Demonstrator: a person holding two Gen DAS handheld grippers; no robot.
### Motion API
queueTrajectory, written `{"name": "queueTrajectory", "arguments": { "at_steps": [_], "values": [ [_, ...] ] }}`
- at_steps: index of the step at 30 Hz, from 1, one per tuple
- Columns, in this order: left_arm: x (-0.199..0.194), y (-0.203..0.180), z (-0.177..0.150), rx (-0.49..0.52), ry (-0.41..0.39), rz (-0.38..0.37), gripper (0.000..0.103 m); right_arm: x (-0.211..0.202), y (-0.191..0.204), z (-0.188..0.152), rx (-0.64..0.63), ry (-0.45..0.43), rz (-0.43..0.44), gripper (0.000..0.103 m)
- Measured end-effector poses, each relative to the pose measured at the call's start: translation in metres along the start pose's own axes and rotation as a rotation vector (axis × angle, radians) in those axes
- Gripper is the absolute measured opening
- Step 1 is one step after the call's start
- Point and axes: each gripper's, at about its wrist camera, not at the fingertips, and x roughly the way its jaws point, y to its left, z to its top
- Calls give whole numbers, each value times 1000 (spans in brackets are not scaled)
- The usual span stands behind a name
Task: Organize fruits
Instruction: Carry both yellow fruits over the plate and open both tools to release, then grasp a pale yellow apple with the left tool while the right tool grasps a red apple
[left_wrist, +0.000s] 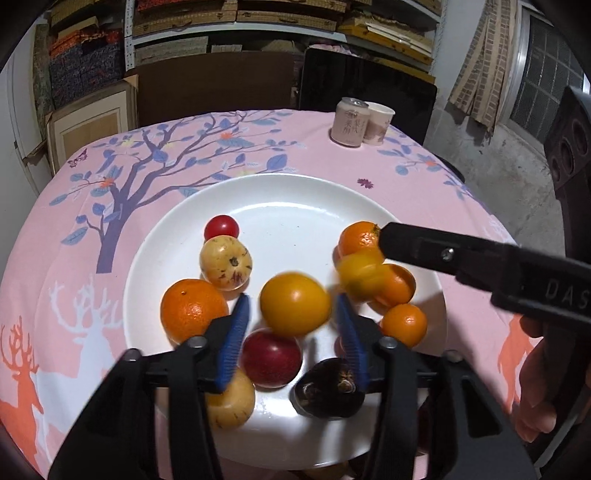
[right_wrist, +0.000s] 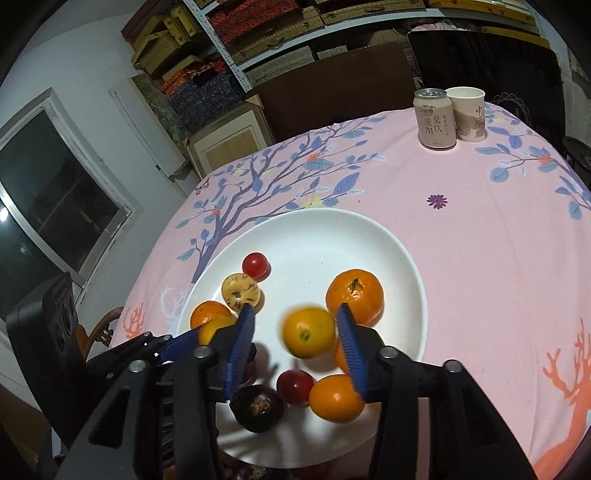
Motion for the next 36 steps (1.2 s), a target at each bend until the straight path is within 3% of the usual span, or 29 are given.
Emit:
{"name": "queueTrajectory", "arguments": {
  "at_steps": [3,7,8,12,18,22,25,30,31,32,36],
  "values": [
    [-22,1,-7,1,-64,2,72,-12,-3,-6,-13,-24,-8,54],
    [-52,-3,-25,6,-76,-34,75,-35,-5,-28,-6,-21,12,55],
    [-60,-5,-32,13,-80,-34,81,-40,-5,-34,-7,-21,13,57],
    [-91,-7,-75,36,-96,-42,87,-65,-7,-69,-13,-21,25,59],
    [-116,-4,-132,19,-62,-46,87,-82,-16,-121,-51,-9,-21,59],
    [-121,-24,-165,80,-56,12,87,-87,-34,-139,-9,-19,-36,59],
    [-115,-41,-179,119,-41,25,70,-84,-52,-150,67,-12,-1,59],
    [-109,-53,-179,137,-43,40,66,-83,-62,-156,111,-11,33,59],
    [-108,-56,-178,139,-43,36,63,-81,-62,-156,113,3,37,59],
    [-106,-60,-177,151,-38,36,51,-80,-63,-156,113,7,37,59],
    [-104,-69,-177,183,-51,54,45,-79,-64,-156,115,5,46,59]
  ]
}}
